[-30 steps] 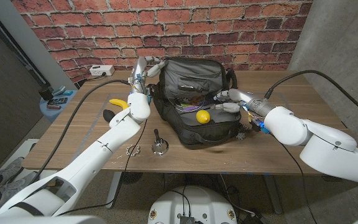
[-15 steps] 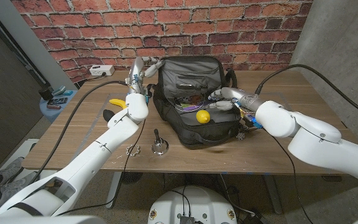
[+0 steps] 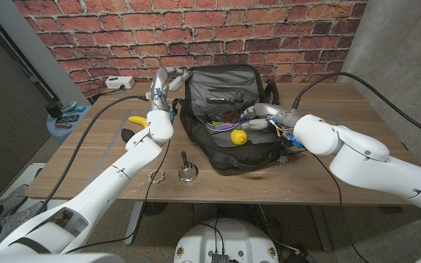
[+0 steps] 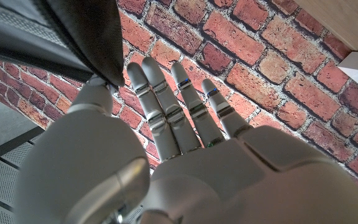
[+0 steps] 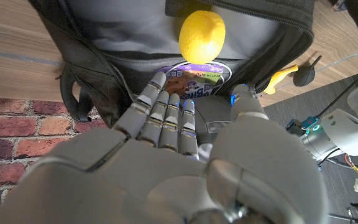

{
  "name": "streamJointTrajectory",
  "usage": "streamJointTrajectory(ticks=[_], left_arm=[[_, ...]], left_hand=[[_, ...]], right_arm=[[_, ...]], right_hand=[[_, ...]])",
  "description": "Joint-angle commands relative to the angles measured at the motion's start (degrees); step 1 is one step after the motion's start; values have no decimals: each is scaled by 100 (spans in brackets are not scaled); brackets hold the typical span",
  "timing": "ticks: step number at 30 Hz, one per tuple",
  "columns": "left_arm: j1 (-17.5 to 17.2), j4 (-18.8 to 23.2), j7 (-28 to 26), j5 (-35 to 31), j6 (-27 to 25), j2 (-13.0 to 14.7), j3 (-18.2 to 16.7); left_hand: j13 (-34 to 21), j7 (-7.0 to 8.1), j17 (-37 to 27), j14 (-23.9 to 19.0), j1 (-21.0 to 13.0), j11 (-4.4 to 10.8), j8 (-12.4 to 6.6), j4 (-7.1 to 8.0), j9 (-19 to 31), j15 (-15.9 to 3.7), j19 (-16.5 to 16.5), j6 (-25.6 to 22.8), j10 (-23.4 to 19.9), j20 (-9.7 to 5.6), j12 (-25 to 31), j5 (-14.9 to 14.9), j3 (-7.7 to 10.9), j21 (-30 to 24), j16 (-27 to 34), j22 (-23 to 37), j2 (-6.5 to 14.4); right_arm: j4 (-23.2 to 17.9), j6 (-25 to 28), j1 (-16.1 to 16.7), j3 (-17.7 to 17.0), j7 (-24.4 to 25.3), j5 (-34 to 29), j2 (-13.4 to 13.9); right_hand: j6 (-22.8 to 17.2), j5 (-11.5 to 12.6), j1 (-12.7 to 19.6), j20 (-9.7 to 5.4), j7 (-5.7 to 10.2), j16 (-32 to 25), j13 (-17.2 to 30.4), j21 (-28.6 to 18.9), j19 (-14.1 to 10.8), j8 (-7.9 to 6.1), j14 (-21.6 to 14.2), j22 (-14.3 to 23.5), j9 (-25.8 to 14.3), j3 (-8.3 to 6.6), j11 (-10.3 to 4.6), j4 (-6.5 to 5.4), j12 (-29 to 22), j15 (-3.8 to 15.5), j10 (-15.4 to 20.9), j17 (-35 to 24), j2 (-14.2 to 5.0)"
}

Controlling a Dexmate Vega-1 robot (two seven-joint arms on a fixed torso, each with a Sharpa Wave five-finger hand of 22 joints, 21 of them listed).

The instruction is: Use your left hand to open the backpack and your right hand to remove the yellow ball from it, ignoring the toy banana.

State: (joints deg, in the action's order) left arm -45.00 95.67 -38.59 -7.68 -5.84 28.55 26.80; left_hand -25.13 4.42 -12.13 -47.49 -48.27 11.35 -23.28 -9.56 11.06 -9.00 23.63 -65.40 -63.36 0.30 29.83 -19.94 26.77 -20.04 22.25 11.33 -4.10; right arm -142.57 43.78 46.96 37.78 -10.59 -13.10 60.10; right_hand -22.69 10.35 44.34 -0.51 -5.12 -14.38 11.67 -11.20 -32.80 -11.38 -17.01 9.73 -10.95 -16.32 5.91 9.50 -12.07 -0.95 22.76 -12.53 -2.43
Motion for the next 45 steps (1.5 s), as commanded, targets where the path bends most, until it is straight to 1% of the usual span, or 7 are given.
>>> streamJointTrajectory(ticks=[1, 8, 16, 23, 29, 45], left_arm=[[-15, 5, 3, 41, 51, 15, -15], [-85, 56, 16, 74, 114, 29, -29], [-178, 149, -16, 68, 83, 45, -57], [-274, 239, -50, 76, 59, 51, -92], [-340, 307, -108, 45, 50, 59, -123], [-420, 386, -160, 37, -6, 60, -192]], left_hand=[[-18, -47, -8, 2, -676, 21, 37, 14, 29, 14, 4, -39, -47, 4, -36, -40, -15, -31, -5, 9, 645], [-37, -36, -11, -8, -676, 22, 46, 11, 31, 13, 6, -46, -43, -8, -54, -42, -23, -36, 2, 9, 636], [-54, -37, -12, -3, -678, 25, 57, 10, 32, 9, 5, -42, -59, -10, -64, -46, -24, -40, 0, 9, 639], [-70, -44, -12, -1, -672, 25, 65, 15, 34, 12, 3, -48, -44, -9, -84, -49, -28, -43, -2, 9, 640], [-81, -35, -12, 3, -673, 24, 71, 17, 35, 12, -6, -49, -47, -4, -93, -53, -26, -42, -6, 9, 645], [-117, -41, -15, -8, -684, 27, 92, 8, 38, 2, -12, -48, -65, -7, -119, -59, -30, -47, -1, 8, 642]], right_arm=[[55, 182, -377, 365, -390, -216, -147], [140, 245, -590, 577, -622, -301, -267], [193, 224, -722, 732, -783, -447, -308], [310, 110, -807, 830, -899, -580, -351], [452, 15, -915, 959, -1075, -808, -400], [701, -26, -974, 1149, -1381, -1409, -590]], right_hand=[[67, 4, 64, 47, -10, 33, 15, 9, 34, 41, 54, 23, -11, -11, -11, 34, 18, -46, -49, 6, 64], [241, 27, 127, 139, -84, 94, 34, 43, 166, 83, 177, 26, -12, 2, 10, 11, 62, -114, -193, 6, 88], [435, 46, 166, 156, -136, 124, 59, 47, 226, 118, 236, 26, -15, 21, 34, 1, 80, -129, -304, 5, 120], [541, 65, 221, 167, -137, 155, 78, 47, 269, 118, 301, 26, -18, 24, 25, 7, 85, -157, -374, 8, 142], [571, 73, 233, 179, -160, 162, 87, 51, 300, 108, 314, 26, -20, 38, 43, 2, 81, -161, -396, 9, 167], [579, 97, 268, 192, -147, 174, 105, 43, 324, 75, 334, 26, -23, 62, 18, 1, 63, -160, -414, 12, 221]])
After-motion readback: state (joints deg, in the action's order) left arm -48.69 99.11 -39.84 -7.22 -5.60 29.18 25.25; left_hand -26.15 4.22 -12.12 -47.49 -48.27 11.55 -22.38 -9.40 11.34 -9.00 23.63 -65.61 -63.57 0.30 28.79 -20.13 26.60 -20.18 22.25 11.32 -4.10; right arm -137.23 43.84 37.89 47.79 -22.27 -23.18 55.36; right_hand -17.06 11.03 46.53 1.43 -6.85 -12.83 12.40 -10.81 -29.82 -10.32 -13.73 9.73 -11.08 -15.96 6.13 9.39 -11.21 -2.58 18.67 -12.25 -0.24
